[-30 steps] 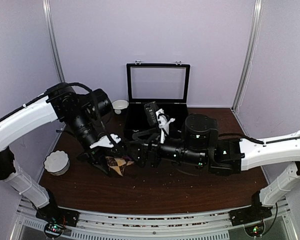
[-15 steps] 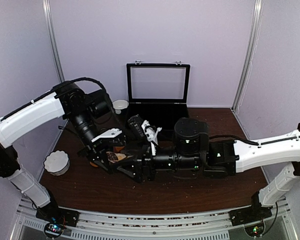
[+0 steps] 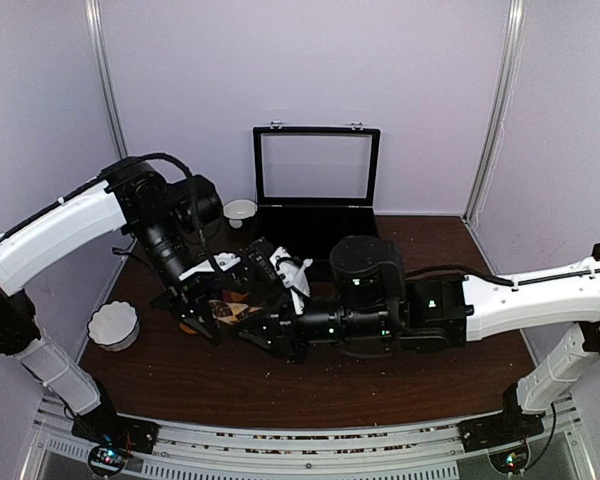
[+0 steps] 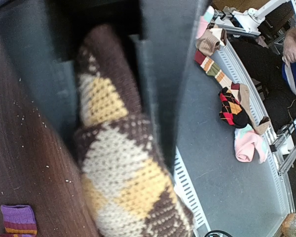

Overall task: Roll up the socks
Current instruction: Pass from the left arm to the right

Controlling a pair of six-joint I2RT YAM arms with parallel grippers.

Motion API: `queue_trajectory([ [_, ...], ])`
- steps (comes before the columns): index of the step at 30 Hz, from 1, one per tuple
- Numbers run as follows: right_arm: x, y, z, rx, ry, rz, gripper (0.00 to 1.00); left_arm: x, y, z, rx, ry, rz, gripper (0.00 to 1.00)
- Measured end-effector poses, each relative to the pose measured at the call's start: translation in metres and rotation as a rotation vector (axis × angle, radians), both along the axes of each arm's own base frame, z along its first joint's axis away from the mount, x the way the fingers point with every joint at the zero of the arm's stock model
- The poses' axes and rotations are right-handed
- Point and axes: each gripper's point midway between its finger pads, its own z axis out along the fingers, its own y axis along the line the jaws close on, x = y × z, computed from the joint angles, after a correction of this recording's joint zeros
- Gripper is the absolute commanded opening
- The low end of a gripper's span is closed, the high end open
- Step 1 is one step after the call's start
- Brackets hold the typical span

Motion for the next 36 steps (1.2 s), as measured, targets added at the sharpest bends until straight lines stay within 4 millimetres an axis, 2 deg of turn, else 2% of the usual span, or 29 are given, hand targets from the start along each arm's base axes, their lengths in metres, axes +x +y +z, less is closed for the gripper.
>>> queue_trajectory([
  [1,0.001,0.0,0.0,-0.002,0.001,-0.004,0.01,0.0,0.0,0.0,0.004,0.0,0.002,0.12],
  [3,0.003,0.0,0.0,0.001,0.006,-0.022,0.0,0.001,0.001,0.0,0.013,-0.006,0.007,0.25],
  [6,0.008,-0.003,0.001,0.019,-0.005,-0.054,0.0,0.005,-0.001,0.001,0.012,-0.012,0.027,0.72],
  [7,0.009,-0.004,0.0,0.024,-0.006,-0.064,0.0,0.007,-0.002,0.001,0.005,-0.018,0.032,0.9],
  [8,0.011,-0.005,-0.001,0.031,-0.009,-0.074,0.0,0.008,-0.003,0.002,0.004,-0.02,0.04,0.97],
  [13,0.017,-0.01,-0.011,0.06,0.003,-0.122,0.0,0.017,-0.005,0.01,-0.028,-0.024,0.099,0.98],
  [20,0.022,-0.017,-0.025,0.117,0.031,-0.167,0.0,0.054,0.01,0.038,-0.125,-0.033,0.299,0.98],
  [26,0.025,-0.017,0.011,0.273,0.015,-0.177,0.0,0.073,0.019,0.06,-0.172,-0.143,0.458,0.98],
  [29,0.025,-0.016,0.026,0.337,0.011,-0.175,0.0,0.082,0.036,0.053,-0.163,-0.208,0.577,0.98],
  [32,0.026,-0.012,0.032,0.373,0.016,-0.173,0.0,0.083,0.043,0.048,-0.161,-0.207,0.615,0.98],
  [34,0.026,-0.01,0.031,0.383,0.022,-0.172,0.0,0.083,0.038,0.054,-0.21,-0.2,0.617,0.98],
  [36,0.026,-0.006,0.031,0.389,0.025,-0.168,0.0,0.074,0.034,0.065,-0.278,-0.173,0.596,0.98],
])
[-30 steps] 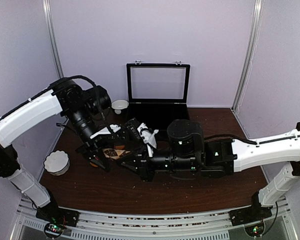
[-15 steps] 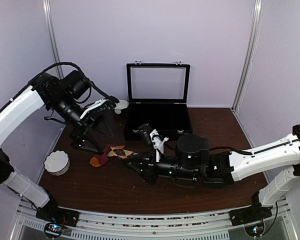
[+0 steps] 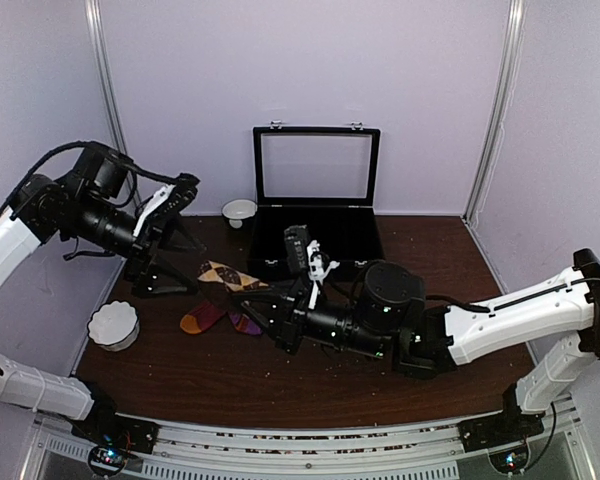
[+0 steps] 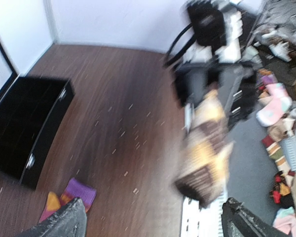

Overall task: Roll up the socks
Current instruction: Pass from the left arm to the right, then pass from the right arm to the left

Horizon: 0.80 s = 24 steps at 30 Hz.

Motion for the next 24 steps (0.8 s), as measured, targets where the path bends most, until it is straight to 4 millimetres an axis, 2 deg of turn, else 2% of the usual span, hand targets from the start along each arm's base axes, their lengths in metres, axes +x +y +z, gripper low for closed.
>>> queue_trajectory([
  [4,0.0,0.007,0.002,0.012,-0.003,0.011,0.0,-0.02,-0.009,0.025,-0.131,0.037,-0.095,0.98],
  [6,-0.001,0.008,0.005,0.022,-0.004,0.015,0.0,-0.025,-0.013,0.03,-0.166,0.07,-0.13,0.96],
  [8,-0.001,0.008,0.006,0.028,-0.004,0.017,0.0,-0.027,-0.016,0.03,-0.185,0.102,-0.152,0.87],
  [12,-0.002,0.008,0.008,0.032,-0.003,0.024,0.0,-0.024,-0.021,0.026,-0.189,0.155,-0.163,0.64],
  [14,-0.003,0.009,0.008,0.033,-0.003,0.027,0.0,-0.023,-0.023,0.024,-0.188,0.169,-0.166,0.59],
  [18,-0.003,0.009,0.007,0.034,0.002,0.03,0.0,-0.02,-0.026,0.02,-0.185,0.188,-0.172,0.58],
  [19,-0.003,0.009,0.007,0.034,0.003,0.03,0.0,-0.02,-0.026,0.019,-0.185,0.192,-0.174,0.55],
  [24,-0.002,0.009,0.007,0.034,0.004,0.028,0.0,-0.022,-0.028,0.015,-0.183,0.223,-0.2,0.28],
])
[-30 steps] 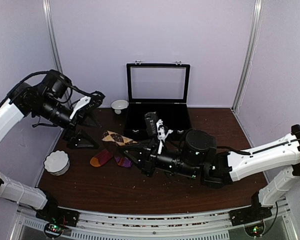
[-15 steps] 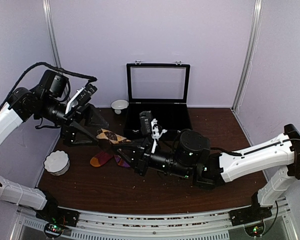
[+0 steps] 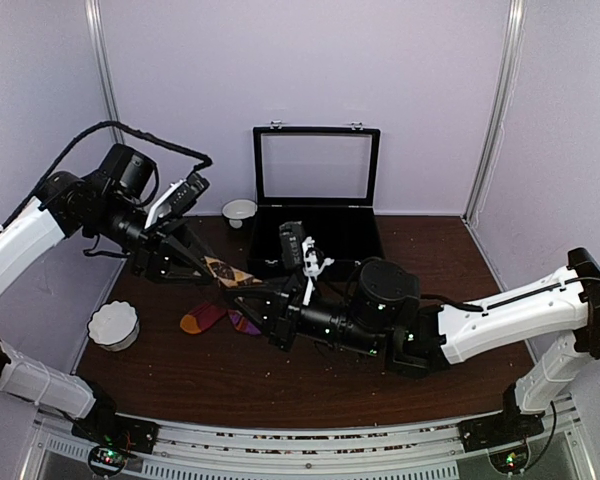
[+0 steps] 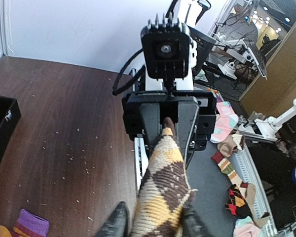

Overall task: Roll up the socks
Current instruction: Pass from the right arm to the left, then move the storage box to the center of the board.

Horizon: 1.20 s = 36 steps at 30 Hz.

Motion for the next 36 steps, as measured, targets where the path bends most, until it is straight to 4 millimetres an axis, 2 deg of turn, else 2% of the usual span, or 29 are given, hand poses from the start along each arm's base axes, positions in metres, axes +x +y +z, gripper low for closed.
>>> queue_trajectory([
  [5,0.004,0.0,-0.002,-0.004,0.002,-0.008,0.0,0.0,-0.002,-0.002,0.012,0.029,-0.032,0.04],
  [6,0.004,0.0,-0.002,-0.005,0.002,-0.009,0.05,0.001,-0.002,-0.002,0.012,0.031,-0.035,0.0],
  [9,0.005,0.0,-0.003,-0.006,0.005,-0.011,0.23,0.001,-0.003,-0.001,0.011,0.038,-0.043,0.0],
  [10,0.007,-0.001,-0.003,-0.007,0.005,-0.017,0.4,0.002,-0.003,-0.001,0.012,0.041,-0.047,0.0],
  [12,0.012,-0.002,-0.004,-0.01,0.02,-0.029,0.6,0.003,-0.004,-0.001,0.014,0.041,-0.056,0.0],
  [16,0.033,-0.007,-0.018,-0.049,0.065,-0.082,0.85,0.009,-0.007,-0.003,0.036,0.03,-0.061,0.0],
  [20,0.071,-0.03,-0.053,-0.191,0.116,-0.231,0.91,0.03,-0.006,-0.021,0.142,-0.042,0.006,0.0],
  [23,0.103,-0.061,-0.072,-0.304,0.15,-0.377,0.97,0.054,-0.001,-0.045,0.264,-0.106,0.085,0.0],
  [25,0.131,-0.088,-0.085,-0.392,0.167,-0.504,0.95,0.073,0.008,-0.066,0.378,-0.158,0.157,0.0],
  [26,0.146,-0.099,-0.09,-0.44,0.176,-0.561,0.94,0.076,0.01,-0.068,0.391,-0.164,0.165,0.0],
  [28,0.184,-0.118,-0.1,-0.553,0.204,-0.69,0.86,0.091,0.018,-0.082,0.473,-0.201,0.219,0.0],
  [31,0.229,-0.13,-0.115,-0.682,0.245,-0.807,0.77,0.11,0.031,-0.099,0.56,-0.217,0.277,0.0],
  [34,0.266,-0.135,-0.141,-0.804,0.286,-0.879,0.76,0.122,0.047,-0.114,0.628,-0.211,0.321,0.0],
  [36,0.282,-0.139,-0.164,-0.881,0.31,-0.902,0.76,0.124,0.055,-0.123,0.662,-0.206,0.334,0.0],
])
